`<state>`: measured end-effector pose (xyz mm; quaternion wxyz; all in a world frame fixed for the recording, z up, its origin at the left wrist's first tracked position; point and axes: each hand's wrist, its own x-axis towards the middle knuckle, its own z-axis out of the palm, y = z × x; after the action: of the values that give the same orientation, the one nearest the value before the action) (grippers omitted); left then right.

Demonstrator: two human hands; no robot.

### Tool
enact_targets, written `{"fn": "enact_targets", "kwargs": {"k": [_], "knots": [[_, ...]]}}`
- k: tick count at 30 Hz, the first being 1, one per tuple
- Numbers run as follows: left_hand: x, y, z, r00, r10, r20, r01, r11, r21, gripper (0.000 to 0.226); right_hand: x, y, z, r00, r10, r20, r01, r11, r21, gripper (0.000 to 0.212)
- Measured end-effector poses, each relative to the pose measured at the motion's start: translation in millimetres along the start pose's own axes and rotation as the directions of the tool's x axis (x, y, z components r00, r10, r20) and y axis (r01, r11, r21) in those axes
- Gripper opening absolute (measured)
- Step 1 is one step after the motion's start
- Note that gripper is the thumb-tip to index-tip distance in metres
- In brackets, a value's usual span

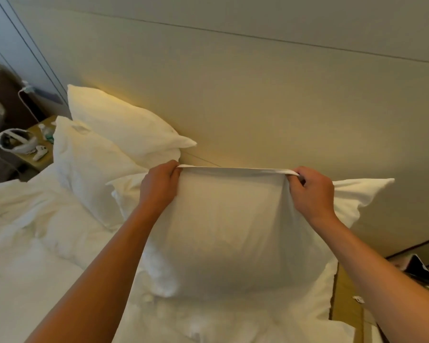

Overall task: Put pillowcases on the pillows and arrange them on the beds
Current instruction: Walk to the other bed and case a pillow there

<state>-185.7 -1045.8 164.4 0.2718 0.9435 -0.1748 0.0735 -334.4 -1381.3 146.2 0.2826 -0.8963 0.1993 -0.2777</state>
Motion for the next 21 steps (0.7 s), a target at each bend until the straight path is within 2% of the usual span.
{"fn": "enact_targets", "kwargs": {"k": [5,12,16,21], "knots": [[35,19,14,0.997,0.057,0.057,-0.059,0.997,0.039,0.033,7,9,-17,0.998,0.055,-0.020,-0.055,0.998,-0.001,0.032],[24,-8,56,0.975,-0.004,0.224,-0.028,0.990,0.140,0.034,-27,35,9,0.979,0.163,0.123,-0.164,0.986,-0.004,0.027],[16,-7,69,0.983,0.013,0.186,-0.031,0.995,0.093,0.034,-37,47,14,0.963,0.230,0.140,-0.230,0.973,-0.015,0.025],[32,7,53,0.996,0.047,0.072,-0.051,0.997,0.052,0.036,-24,38,9,0.972,0.220,0.087,-0.222,0.975,0.017,0.031]]}}
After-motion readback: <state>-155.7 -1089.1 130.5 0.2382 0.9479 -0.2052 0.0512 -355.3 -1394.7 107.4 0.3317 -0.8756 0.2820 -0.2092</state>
